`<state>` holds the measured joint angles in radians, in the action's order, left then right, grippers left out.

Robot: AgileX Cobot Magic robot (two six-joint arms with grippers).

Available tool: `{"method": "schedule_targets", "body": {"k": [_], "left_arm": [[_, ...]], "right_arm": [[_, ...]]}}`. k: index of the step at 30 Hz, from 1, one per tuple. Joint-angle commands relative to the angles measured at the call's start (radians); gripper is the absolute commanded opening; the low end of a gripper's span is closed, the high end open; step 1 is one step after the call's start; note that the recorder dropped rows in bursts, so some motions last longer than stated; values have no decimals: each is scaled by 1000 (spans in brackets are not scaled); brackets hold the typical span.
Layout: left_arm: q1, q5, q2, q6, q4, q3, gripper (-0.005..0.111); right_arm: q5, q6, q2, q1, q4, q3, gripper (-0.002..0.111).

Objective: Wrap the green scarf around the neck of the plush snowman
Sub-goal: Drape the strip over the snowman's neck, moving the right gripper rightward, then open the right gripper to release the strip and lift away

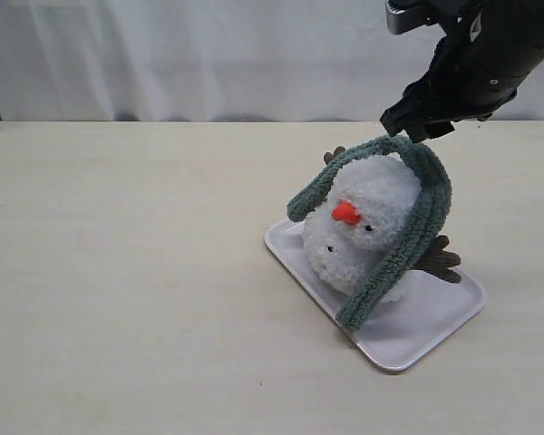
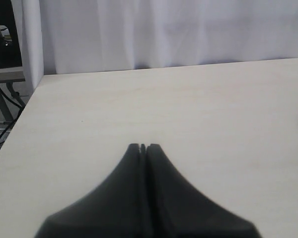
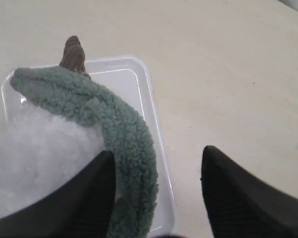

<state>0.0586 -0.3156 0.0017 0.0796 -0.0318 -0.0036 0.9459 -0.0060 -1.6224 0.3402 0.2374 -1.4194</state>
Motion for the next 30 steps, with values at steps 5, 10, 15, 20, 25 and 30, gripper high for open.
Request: {"method": "schedule_targets", "body": {"k": [5,10,15,20,25,30], "left_arm": [[-1,7,-2,1,-6,4,0],[-1,7,-2,1,-6,4,0],[-1,7,-2,1,-6,4,0],[-1,7,-2,1,-6,4,0],[-1,7,-2,1,-6,4,0],[-1,7,-2,1,-6,4,0]], "right_arm": [[-120,-69,13,-6,-61,59,4],[-199,-69,9,-6,-61,93,4],[-197,-60,-39,-6,-35,96,4],[-194,-36,-102,-6,20,96,4],[-186,52,-144,-6,127,96,4],[-186,52,-136,-6,122,89,4]]}}
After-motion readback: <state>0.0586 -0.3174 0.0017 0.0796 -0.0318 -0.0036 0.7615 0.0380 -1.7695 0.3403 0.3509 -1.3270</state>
